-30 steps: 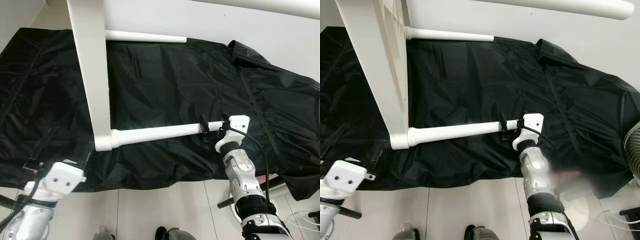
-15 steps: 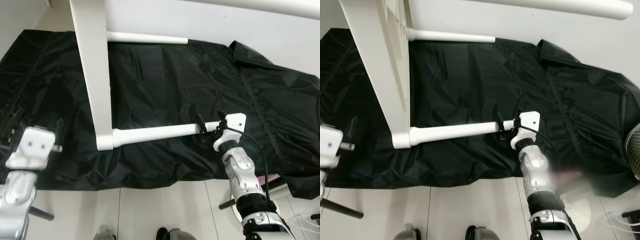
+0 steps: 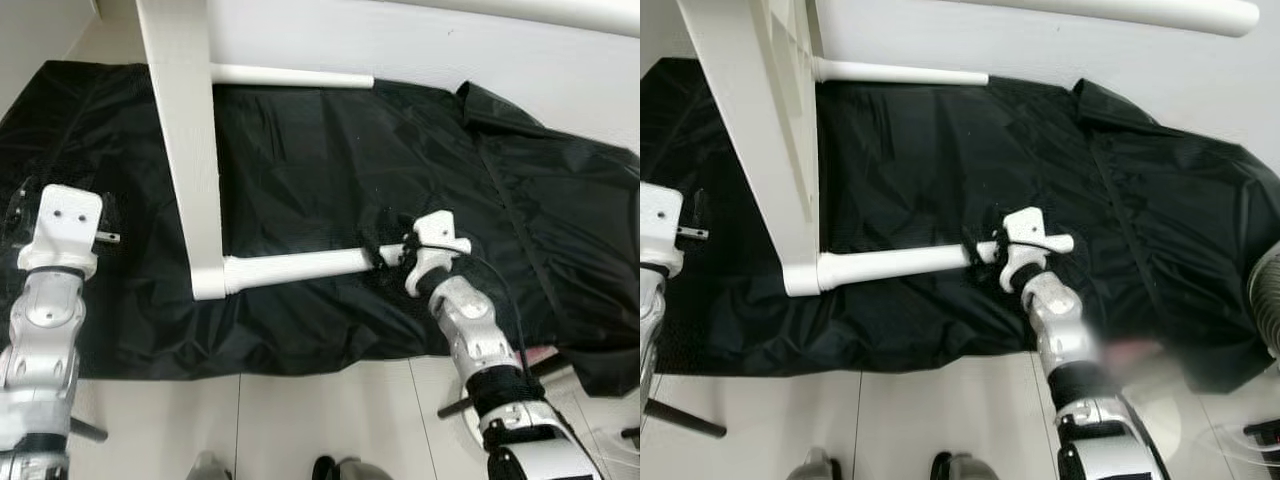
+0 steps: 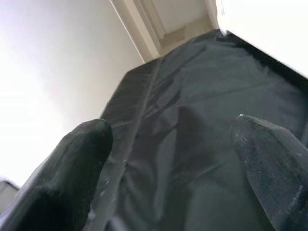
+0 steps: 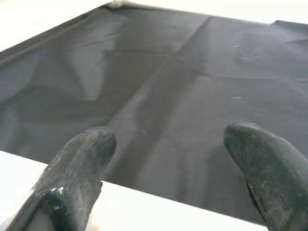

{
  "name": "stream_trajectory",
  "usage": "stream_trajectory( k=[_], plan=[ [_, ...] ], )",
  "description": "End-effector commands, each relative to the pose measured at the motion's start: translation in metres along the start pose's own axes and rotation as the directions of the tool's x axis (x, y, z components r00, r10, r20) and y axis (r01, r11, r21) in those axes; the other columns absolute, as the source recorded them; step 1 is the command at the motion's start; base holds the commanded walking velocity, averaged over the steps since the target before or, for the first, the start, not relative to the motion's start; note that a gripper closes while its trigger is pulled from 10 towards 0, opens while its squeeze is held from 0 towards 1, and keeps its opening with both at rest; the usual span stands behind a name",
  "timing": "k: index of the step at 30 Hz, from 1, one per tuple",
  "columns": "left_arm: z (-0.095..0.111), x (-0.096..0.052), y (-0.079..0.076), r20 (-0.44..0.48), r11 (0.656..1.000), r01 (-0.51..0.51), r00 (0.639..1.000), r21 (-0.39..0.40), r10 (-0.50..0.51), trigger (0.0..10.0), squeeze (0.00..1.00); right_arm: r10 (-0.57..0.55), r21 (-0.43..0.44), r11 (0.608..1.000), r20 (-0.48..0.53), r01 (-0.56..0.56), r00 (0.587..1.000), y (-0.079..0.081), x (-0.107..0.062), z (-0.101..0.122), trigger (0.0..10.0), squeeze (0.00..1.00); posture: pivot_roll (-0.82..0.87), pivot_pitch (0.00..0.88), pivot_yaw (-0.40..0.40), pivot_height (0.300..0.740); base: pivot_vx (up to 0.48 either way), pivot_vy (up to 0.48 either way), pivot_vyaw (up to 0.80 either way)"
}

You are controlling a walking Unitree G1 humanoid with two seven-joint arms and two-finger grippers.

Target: Building children table

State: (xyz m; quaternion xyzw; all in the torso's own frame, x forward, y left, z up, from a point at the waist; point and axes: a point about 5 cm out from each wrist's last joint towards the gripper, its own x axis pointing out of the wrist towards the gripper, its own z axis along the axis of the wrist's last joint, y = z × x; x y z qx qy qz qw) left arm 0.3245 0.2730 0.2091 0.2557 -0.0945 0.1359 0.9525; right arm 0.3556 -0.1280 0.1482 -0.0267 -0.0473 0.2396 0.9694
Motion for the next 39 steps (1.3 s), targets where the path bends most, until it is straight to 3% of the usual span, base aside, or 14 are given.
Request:
stream_trajectory(
  k=[1, 4, 8, 17, 25, 32, 39],
  plan=[
    [-0.012, 0.002, 0.0, -0.062, 0.994, -0.11, 0.992, 0.017, 0.111, 10.0, 0.0, 0.035, 0.051, 0.998, -0.054, -0.033, 0.998, 0.006, 0.005, -0.007, 10.0, 0.0, 0.06, 0.132, -0.093, 0.74, 0.0, 0.0, 0.0],
    [-0.014, 0.004, 0.0, -0.073, 0.993, -0.115, 0.991, 0.017, 0.115, 10.0, 0.0, 0.042, 0.057, 0.998, -0.058, -0.039, 0.997, 0.007, 0.006, -0.007, 10.0, 0.0, 0.06, 0.132, -0.093, 0.74, 0.0, 0.0, 0.0],
    [-0.012, 0.013, -0.007, -0.094, 0.99, -0.139, 0.986, -0.008, 0.137, 10.0, 0.0, 0.1, 0.142, 0.986, -0.07, -0.089, 0.993, 0.015, 0.018, 0.001, 10.0, 0.0, 0.05, 0.13, -0.096, 0.74, 0.0, 0.0, 0.0],
    [0.0, 0.026, -0.012, -0.079, 0.986, -0.161, 0.984, -0.029, 0.159, 10.0, 0.0, 0.188, 0.143, 0.976, -0.149, -0.167, 0.971, 0.031, 0.026, 0.0, 10.0, 0.0, 0.04, 0.124, -0.1, 0.74, 0.0, 0.0, 0.0],
    [0.002, 0.029, -0.016, -0.063, 0.985, -0.173, 0.983, -0.014, 0.172, 10.0, 0.0, 0.247, 0.155, 0.963, -0.191, -0.219, 0.95, 0.041, 0.013, -0.009, 10.0, 0.0, 0.04, 0.125, -0.105, 0.74, 0.0, 0.0, 0.0],
    [0.005, 0.032, -0.011, -0.049, 0.982, -0.19, 0.981, 0.001, 0.189, 10.0, 0.0, 0.254, 0.195, 0.958, -0.232, -0.211, 0.939, 0.045, -0.008, -0.02, 10.0, 0.0, 0.04, 0.129, -0.102, 0.74, 0.0, 0.0, 0.0],
    [0.006, 0.034, -0.011, -0.047, 0.981, -0.194, 0.98, 0.003, 0.194, 10.0, 0.0, 0.271, 0.242, 0.946, -0.224, -0.216, 0.936, 0.061, -0.023, -0.024, 10.0, 0.0, 0.03, 0.13, -0.096, 0.74, 0.0, 0.0, 0.0]
  ],
)
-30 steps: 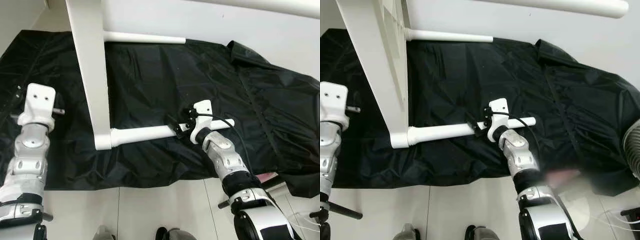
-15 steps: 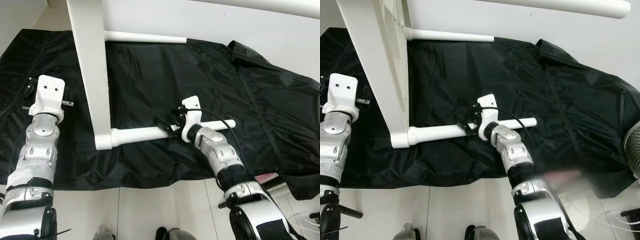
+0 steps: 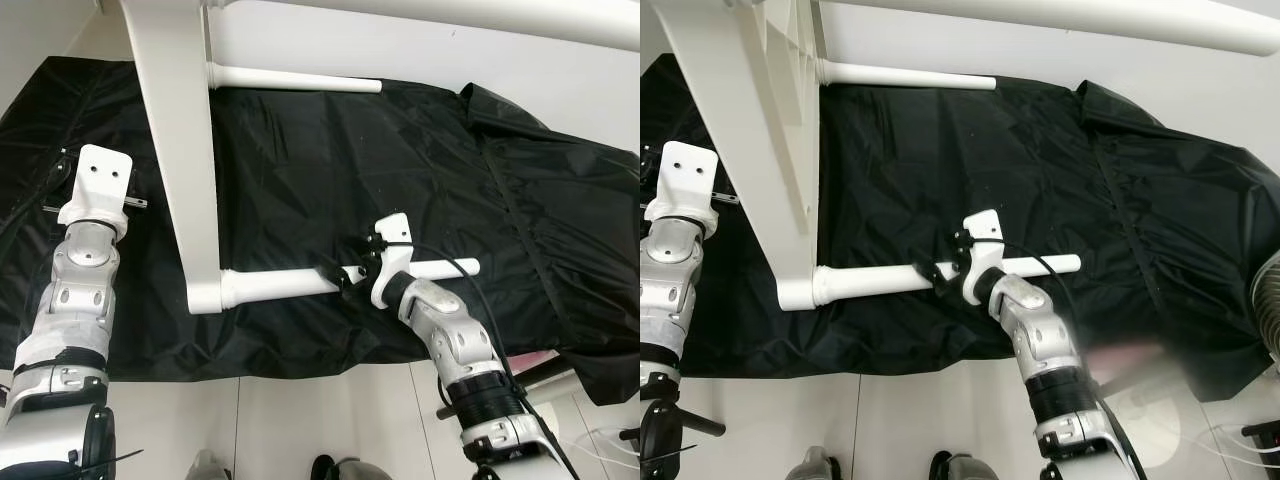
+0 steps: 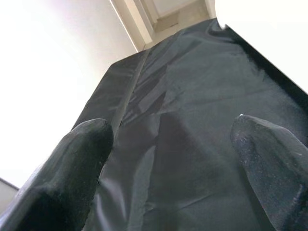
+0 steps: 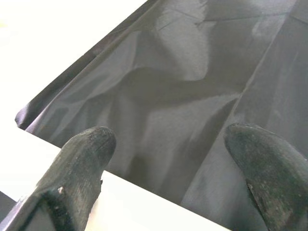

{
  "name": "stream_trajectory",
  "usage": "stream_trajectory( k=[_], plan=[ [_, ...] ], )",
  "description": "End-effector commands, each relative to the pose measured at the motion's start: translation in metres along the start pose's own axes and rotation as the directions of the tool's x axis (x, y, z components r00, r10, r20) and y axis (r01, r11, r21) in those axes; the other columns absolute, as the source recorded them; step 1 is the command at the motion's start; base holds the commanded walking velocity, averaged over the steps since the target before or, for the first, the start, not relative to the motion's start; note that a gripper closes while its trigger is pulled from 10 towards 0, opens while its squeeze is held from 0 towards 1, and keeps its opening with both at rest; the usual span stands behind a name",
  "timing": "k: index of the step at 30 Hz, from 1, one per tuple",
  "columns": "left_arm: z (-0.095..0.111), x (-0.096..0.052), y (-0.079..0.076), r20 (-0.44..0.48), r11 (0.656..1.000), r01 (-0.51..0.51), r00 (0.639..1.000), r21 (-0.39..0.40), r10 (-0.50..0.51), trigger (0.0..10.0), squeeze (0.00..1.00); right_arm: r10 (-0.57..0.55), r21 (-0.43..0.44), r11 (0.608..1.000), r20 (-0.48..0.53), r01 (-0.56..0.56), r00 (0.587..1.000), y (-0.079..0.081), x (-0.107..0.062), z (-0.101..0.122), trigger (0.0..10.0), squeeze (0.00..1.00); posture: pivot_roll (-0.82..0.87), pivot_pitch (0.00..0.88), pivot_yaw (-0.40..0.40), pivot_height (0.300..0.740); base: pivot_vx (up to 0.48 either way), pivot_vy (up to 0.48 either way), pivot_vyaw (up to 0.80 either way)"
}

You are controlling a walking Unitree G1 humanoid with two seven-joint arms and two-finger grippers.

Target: Building children table

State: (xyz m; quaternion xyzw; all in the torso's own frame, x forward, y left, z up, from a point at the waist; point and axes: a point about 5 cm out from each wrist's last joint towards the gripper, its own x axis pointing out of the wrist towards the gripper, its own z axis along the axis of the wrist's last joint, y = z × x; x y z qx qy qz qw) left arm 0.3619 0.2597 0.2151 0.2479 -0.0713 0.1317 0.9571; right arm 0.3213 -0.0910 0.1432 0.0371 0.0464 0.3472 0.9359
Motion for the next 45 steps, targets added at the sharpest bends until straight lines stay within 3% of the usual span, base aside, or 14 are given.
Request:
stream_trajectory(
  k=[1, 6, 9, 13, 15, 18, 21, 26, 28, 30, 31, 34, 39, 45],
  plan=[
    [-0.001, -0.001, 0.009, -0.001, 0.977, -0.213, 0.977, 0.005, 0.213, 10.0, 0.0, 0.023, 0.051, 0.999, -0.111, -0.017, 0.994, 0.009, -0.004, -0.027, 10.0, 0.0, 0.03, 0.13, -0.096, 0.74, 0.0, 0.0, 0.0],
    [-0.001, 0.001, 0.009, -0.002, 0.976, -0.219, 0.976, 0.01, 0.219, 10.0, 0.0, 0.033, 0.045, 0.998, -0.029, -0.032, 0.999, 0.027, 0.004, -0.025, 10.0, 0.0, 0.03, 0.126, -0.095, 0.74, 0.0, 0.0, 0.0],
    [0.001, 0.002, 0.01, 0.001, 0.974, -0.225, 0.974, 0.011, 0.225, 10.0, 0.0, -0.014, -0.017, 1.0, 0.089, 0.016, 0.996, 0.024, 0.001, -0.014, 10.0, 0.0, 0.03, 0.125, -0.097, 0.74, 0.0, 0.0, 0.0],
    [0.001, 0.001, 0.012, 0.002, 0.973, -0.23, 0.973, 0.01, 0.23, 10.0, 0.0, -0.042, -0.012, 0.999, 0.146, 0.044, 0.988, 0.017, -0.006, -0.007, 10.0, 0.0, 0.03, 0.124, -0.097, 0.74, 0.0, 0.0, 0.0],
    [0.0, 0.0, 0.015, 0.0, 0.971, -0.237, 0.972, 0.014, 0.237, 10.0, 0.0, -0.053, -0.005, 0.998, 0.206, 0.055, 0.977, -0.001, -0.024, 0.002, 10.0, 0.0, 0.03, 0.127, -0.1, 0.74, 0.0, 0.0, 0.0],
    [-0.001, 0.0, 0.016, -0.001, 0.971, -0.239, 0.971, 0.016, 0.239, 10.0, 0.0, -0.057, -0.01, 0.998, 0.221, 0.061, 0.974, -0.006, -0.029, 0.004, 10.0, 0.0, 0.03, 0.127, -0.1, 0.74, 0.0, 0.0, 0.0],
    [-0.001, 0.0, 0.021, -0.003, 0.968, -0.249, 0.968, 0.022, 0.249, 10.0, 0.0, -0.047, -0.042, 0.997, 0.248, 0.059, 0.968, -0.02, -0.047, 0.013, 10.0, 0.0, 0.03, 0.132, -0.093, 0.74, 0.0, 0.0, 0.0],
    [-0.001, 0.0, 0.025, 0.0, 0.967, -0.252, 0.968, 0.03, 0.252, 10.0, 0.0, -0.007, -0.088, 0.996, 0.241, 0.03, 0.97, -0.024, -0.058, 0.015, 10.0, 0.0, 0.02, 0.136, -0.087, 0.74, 0.0, 0.0, 0.0],
    [0.0, 0.0, 0.03, -0.001, 0.969, -0.245, 0.969, 0.035, 0.245, 10.0, 0.0, 0.105, -0.171, 0.982, 0.179, -0.074, 0.978, -0.026, -0.07, 0.015, 10.0, 0.0, 0.02, 0.143, -0.078, 0.74, 0.0, 0.0, 0.0],
    [0.0, 0.0, 0.03, -0.001, 0.969, -0.245, 0.969, 0.035, 0.245, 10.0, 0.0, 0.105, -0.171, 0.982, 0.179, -0.074, 0.978, -0.026, -0.07, 0.015, 10.0, 0.0, 0.02, 0.143, -0.078, 0.74, 0.0, 0.0, 0.0],
    [0.001, 0.001, 0.033, 0.003, 0.971, -0.234, 0.972, 0.039, 0.234, 10.0, 0.0, 0.155, -0.19, 0.973, 0.13, -0.129, 0.979, -0.026, -0.074, 0.012, 10.0, 0.0, 0.02, 0.146, -0.077, 0.74, 0.0, 0.0, 0.0],
    [0.001, 0.001, 0.034, 0.005, 0.972, -0.23, 0.973, 0.04, 0.23, 10.0, 0.0, 0.172, -0.193, 0.97, 0.112, -0.148, 0.979, -0.026, -0.075, 0.011, 10.0, 0.0, 0.01, 0.149, -0.08, 0.74, 0.0, 0.0, 0.0],
    [0.002, -0.003, 0.036, 0.029, 0.985, -0.166, 0.986, 0.058, 0.164, 10.0, 0.0, 0.3, -0.181, 0.936, -0.031, -0.3, 0.954, -0.021, -0.081, -0.004, 10.0, 0.0, 0.03, 0.152, -0.085, 0.74, 0.0, 0.0, 0.0],
    [0.003, -0.006, 0.035, 0.04, 0.987, -0.144, 0.989, 0.066, 0.142, 10.0, 0.0, 0.334, -0.175, 0.923, -0.077, -0.343, 0.939, -0.021, -0.081, -0.01, 10.0, 0.0, 0.04, 0.152, -0.086, 0.74, 0.0, 0.0, 0.0]
  ],
)
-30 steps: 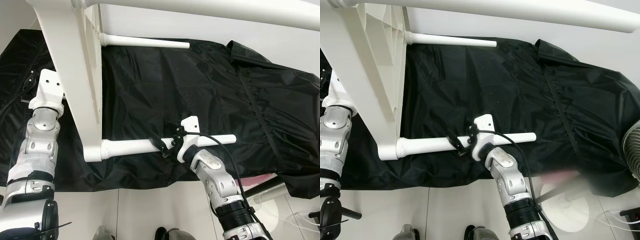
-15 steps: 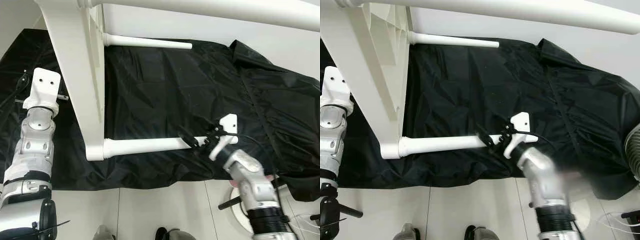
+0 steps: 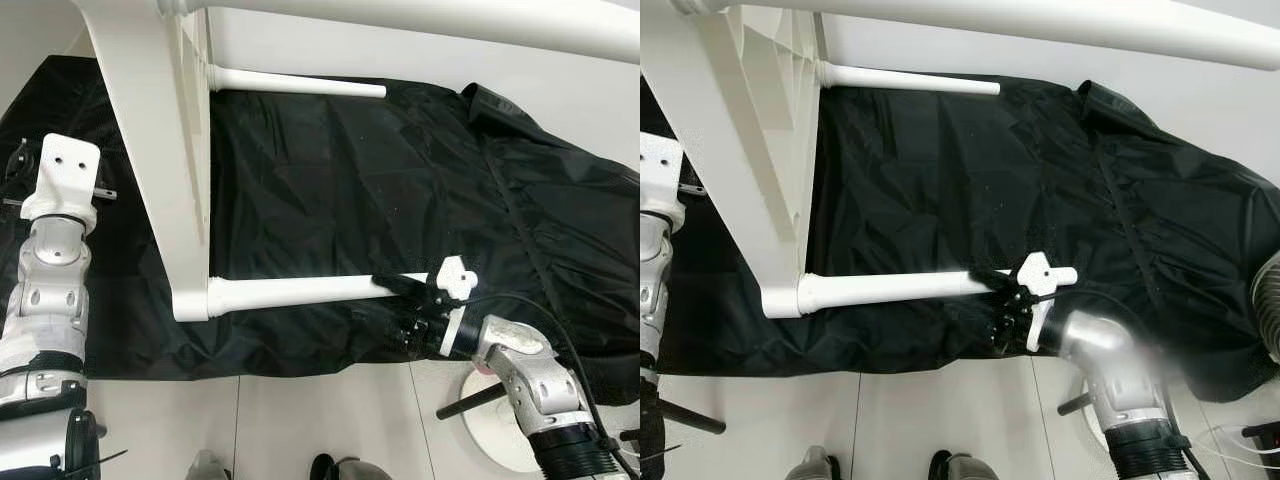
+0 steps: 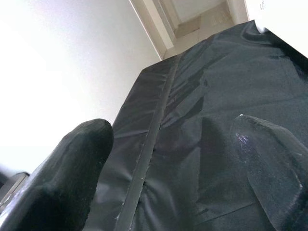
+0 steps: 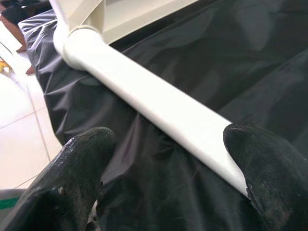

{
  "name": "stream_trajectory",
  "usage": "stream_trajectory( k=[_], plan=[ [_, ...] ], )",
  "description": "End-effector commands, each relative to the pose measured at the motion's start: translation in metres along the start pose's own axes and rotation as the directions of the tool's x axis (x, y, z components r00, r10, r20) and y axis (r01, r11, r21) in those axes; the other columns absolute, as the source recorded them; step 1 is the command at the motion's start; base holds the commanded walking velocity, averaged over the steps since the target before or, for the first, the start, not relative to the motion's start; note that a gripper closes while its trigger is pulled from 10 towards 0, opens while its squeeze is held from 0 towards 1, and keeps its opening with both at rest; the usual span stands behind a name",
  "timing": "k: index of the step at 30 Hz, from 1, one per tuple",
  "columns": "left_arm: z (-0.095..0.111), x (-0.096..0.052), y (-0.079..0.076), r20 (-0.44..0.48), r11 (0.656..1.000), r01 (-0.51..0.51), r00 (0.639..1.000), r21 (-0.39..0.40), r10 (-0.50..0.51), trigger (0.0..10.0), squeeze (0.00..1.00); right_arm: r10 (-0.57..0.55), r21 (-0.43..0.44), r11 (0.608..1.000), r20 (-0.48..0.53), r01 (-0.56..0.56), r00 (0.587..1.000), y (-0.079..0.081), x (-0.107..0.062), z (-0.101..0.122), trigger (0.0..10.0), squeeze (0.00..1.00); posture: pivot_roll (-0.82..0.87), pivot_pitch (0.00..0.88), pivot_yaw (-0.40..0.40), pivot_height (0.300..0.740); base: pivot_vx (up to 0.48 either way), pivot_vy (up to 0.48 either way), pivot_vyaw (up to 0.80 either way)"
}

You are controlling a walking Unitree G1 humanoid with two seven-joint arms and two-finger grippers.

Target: Building children table

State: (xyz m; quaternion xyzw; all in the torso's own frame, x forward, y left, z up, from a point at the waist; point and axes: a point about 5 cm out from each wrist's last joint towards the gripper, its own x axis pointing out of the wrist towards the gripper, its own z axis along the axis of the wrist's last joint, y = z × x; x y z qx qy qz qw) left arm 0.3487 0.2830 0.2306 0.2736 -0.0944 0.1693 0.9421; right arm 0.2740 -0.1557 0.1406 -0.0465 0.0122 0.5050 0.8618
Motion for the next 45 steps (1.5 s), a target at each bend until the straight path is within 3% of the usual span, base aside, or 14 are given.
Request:
stream_trajectory(
  k=[1, 9, 14, 20, 29, 31, 34, 45],
  plan=[
    [0.003, -0.003, 0.006, 0.014, 0.999, -0.053, 0.999, 0.011, 0.053, 10.0, 0.0, 0.011, 0.001, 1.0, -0.04, -0.011, 0.999, -0.003, -0.001, -0.006, 10.0, 0.0, 0.04, 0.152, -0.087, 0.74, 0.0, 0.0, 0.0],
    [0.013, -0.005, 0.014, 0.045, 0.999, -0.045, 0.998, -0.003, 0.045, 10.0, 0.0, 0.018, -0.045, 0.999, -0.052, -0.02, 0.998, -0.011, 0.013, -0.006, 10.0, 0.0, 0.05, 0.153, -0.098, 0.74, 0.0, 0.0, 0.0],
    [0.015, -0.008, 0.022, 0.047, 0.998, -0.061, 0.997, -0.009, 0.061, 10.0, 0.0, 0.024, -0.068, 0.997, -0.008, -0.025, 1.0, -0.014, 0.023, 0.001, 10.0, 0.0, 0.07, 0.152, -0.109, 0.74, 0.0, 0.0, 0.0],
    [0.014, -0.011, 0.023, 0.046, 0.998, -0.058, 0.997, -0.004, 0.058, 10.0, 0.0, 0.057, -0.072, 0.996, 0.005, -0.056, 0.998, -0.018, 0.018, 0.006, 10.0, 0.0, 0.07, 0.15, -0.112, 0.74, 0.0, 0.0, 0.0],
    [0.013, -0.011, 0.024, 0.034, 0.999, -0.039, 0.999, 0.019, 0.038, 10.0, 0.0, 0.004, -0.108, 0.994, 0.008, -0.003, 1.0, -0.032, 0.003, 0.009, 10.0, 0.0, 0.05, 0.147, -0.103, 0.74, 0.0, 0.0, 0.0],
    [0.013, -0.011, 0.024, 0.037, 0.999, -0.036, 0.999, 0.03, 0.035, 10.0, 0.0, -0.001, -0.112, 0.994, 0.001, 0.001, 1.0, -0.032, 0.003, 0.007, 10.0, 0.0, 0.05, 0.147, -0.103, 0.74, 0.0, 0.0, 0.0],
    [0.015, -0.007, 0.038, 0.036, 0.997, -0.071, 0.997, 0.013, 0.071, 10.0, 0.0, 0.0, -0.109, 0.994, -0.037, -0.004, 0.999, -0.027, 0.006, -0.003, 10.0, 0.0, 0.04, 0.149, -0.1, 0.74, 0.0, 0.0, 0.0],
    [0.022, -0.006, 0.052, 0.049, 0.996, -0.086, 0.995, 0.012, 0.085, 10.0, 0.0, 0.046, -0.053, 0.997, -0.039, -0.049, 0.998, -0.013, 0.021, -0.012, 10.0, 0.0, 0.04, 0.152, -0.111, 0.74, 0.0, 0.0, 0.0]
  ],
)
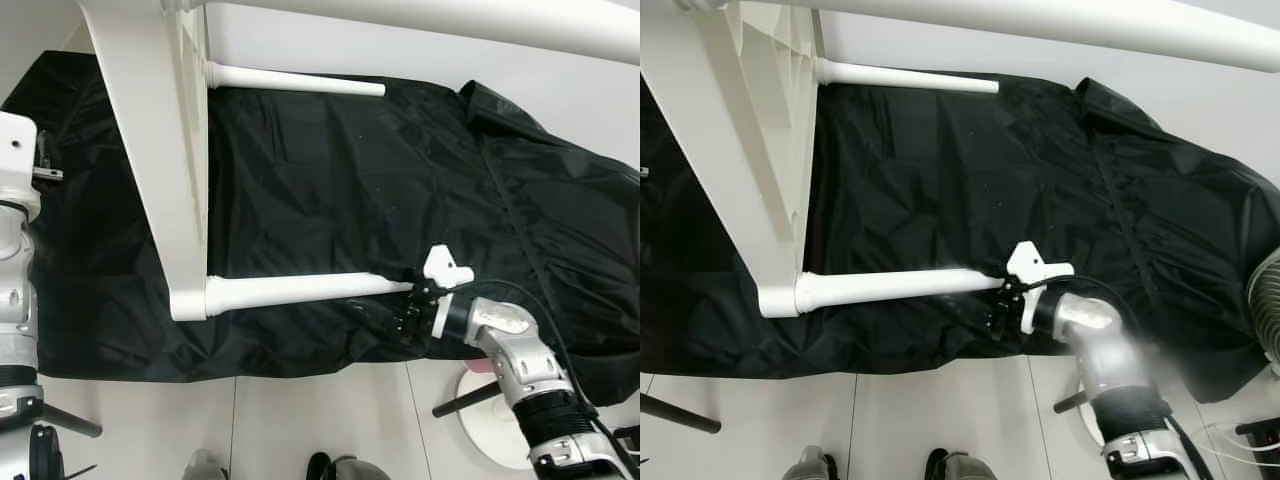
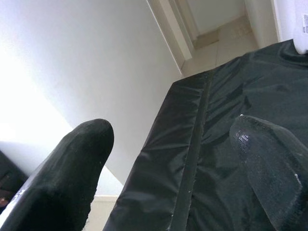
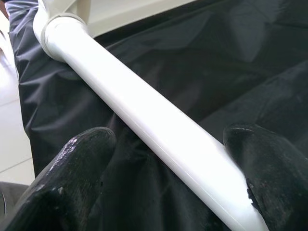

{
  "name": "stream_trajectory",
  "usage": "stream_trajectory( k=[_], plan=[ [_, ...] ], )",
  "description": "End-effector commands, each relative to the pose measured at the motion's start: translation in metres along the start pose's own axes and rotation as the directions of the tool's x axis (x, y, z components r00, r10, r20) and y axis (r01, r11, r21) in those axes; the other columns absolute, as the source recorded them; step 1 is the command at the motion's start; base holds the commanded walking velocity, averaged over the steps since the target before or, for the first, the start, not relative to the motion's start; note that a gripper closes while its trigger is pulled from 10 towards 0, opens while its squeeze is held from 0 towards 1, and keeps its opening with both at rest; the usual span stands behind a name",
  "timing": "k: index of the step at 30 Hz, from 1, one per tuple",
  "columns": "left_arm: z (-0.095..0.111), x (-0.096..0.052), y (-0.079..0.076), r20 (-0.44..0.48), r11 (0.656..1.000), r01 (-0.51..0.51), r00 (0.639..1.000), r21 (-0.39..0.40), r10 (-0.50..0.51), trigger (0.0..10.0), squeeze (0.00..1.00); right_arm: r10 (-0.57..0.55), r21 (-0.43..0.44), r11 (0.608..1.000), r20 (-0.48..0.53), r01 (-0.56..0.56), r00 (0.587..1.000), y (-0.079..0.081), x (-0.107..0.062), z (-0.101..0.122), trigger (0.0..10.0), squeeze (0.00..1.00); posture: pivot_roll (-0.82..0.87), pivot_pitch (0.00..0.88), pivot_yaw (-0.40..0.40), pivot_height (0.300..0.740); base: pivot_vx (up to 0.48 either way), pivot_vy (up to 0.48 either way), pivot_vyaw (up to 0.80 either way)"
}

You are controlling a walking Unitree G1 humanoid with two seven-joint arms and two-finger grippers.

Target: Building children table

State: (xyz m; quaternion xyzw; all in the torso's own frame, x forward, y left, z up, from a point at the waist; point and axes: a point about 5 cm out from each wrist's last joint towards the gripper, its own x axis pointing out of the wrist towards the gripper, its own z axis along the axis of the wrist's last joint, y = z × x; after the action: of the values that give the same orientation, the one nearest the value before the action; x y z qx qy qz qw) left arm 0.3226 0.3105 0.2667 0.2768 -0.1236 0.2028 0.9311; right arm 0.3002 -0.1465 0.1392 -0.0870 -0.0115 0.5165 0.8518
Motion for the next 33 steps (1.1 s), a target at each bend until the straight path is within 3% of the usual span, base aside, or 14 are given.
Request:
stream_trajectory(
  k=[1, 10, 11, 14, 26, 33],
  plan=[
    [0.006, 0.002, 0.007, 0.004, 1.0, 0.004, 1.0, -0.03, -0.004, 10.0, 0.0, 0.049, 0.061, 0.997, -0.021, -0.048, 0.999, 0.016, 0.011, -0.014, 10.0, 0.0, 0.05, 0.151, -0.115, 0.74, 0.0, 0.0, 0.0],
    [0.007, 0.001, 0.009, 0.003, 0.999, 0.009, 1.0, -0.034, -0.009, 10.0, 0.0, 0.076, 0.1, 0.992, 0.009, -0.076, 0.997, 0.03, 0.026, -0.016, 10.0, 0.0, 0.06, 0.151, -0.126, 0.74, 0.0, 0.0, 0.0],
    [0.007, 0.001, 0.011, 0.0, 0.999, 0.005, 1.0, -0.032, -0.005, 10.0, 0.0, 0.087, 0.103, 0.991, 0.007, -0.087, 0.996, 0.039, 0.033, -0.02, 10.0, 0.0, 0.06, 0.148, -0.127, 0.74, 0.0, 0.0, 0.0],
    [0.007, 0.001, 0.012, 0.0, 1.0, 0.004, 1.0, -0.029, -0.004, 10.0, 0.0, 0.11, 0.091, 0.99, -0.012, -0.108, 0.994, 0.044, 0.035, -0.023, 10.0, 0.0, 0.06, 0.146, -0.127, 0.74, 0.0, 0.0, 0.0],
    [0.01, 0.002, 0.016, -0.001, 1.0, -0.001, 1.0, -0.03, 0.001, 10.0, 0.0, 0.102, 0.08, 0.992, -0.009, -0.101, 0.995, 0.047, 0.044, -0.023, 10.0, 0.0, 0.06, 0.133, -0.133, 0.74, 0.0, 0.0, 0.0],
    [0.001, -0.005, 0.01, -0.037, 0.996, 0.07, 0.997, -0.053, -0.072, 10.0, 0.0, 0.03, 0.076, 0.997, 0.025, -0.032, 0.999, 0.042, 0.043, -0.021, 10.0, 0.0, 0.07, 0.127, -0.135, 0.74, 0.0, 0.0, 0.0]
  ],
)
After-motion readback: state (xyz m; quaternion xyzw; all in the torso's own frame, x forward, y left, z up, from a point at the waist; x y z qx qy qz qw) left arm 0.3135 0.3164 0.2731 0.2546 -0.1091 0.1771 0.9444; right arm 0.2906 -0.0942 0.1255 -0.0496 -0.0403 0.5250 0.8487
